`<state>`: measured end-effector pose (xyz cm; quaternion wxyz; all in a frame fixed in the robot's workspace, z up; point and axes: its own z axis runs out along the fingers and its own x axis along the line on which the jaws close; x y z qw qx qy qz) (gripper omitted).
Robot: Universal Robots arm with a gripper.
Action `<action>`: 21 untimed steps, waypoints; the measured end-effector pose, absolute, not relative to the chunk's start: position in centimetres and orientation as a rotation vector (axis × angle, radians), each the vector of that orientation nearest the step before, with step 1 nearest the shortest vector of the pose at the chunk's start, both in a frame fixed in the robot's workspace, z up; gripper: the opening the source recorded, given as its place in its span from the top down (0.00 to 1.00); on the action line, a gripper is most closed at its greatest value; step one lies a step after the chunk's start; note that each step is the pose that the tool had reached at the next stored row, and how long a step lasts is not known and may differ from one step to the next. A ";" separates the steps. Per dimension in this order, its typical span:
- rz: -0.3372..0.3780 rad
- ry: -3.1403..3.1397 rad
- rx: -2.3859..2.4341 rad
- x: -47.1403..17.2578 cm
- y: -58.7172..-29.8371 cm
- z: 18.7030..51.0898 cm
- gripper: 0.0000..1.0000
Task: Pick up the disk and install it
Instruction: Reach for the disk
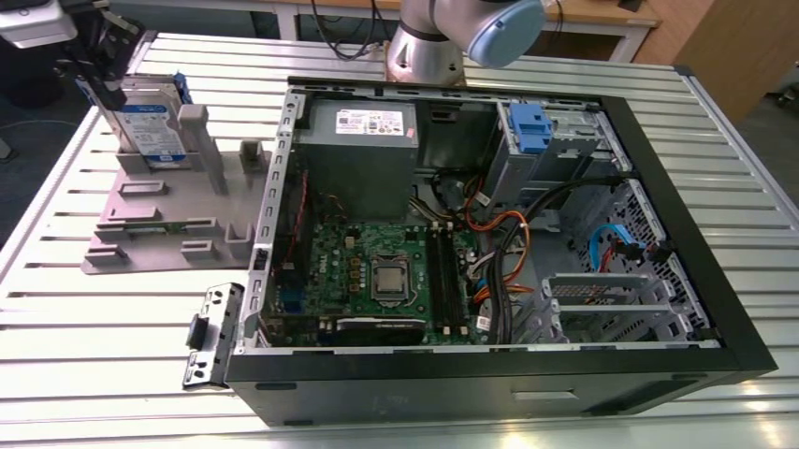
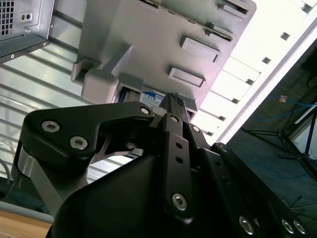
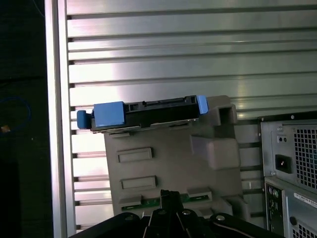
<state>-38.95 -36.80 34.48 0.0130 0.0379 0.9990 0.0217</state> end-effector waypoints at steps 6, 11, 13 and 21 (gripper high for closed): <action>0.068 3.112 0.118 -39.2 -36.7 34.4 0.90; 0.067 3.113 0.118 -39.5 -36.6 34.4 0.90; 0.068 3.113 0.118 -39.6 -36.5 34.4 0.90; 0.068 3.113 0.118 -39.8 -36.4 34.3 0.90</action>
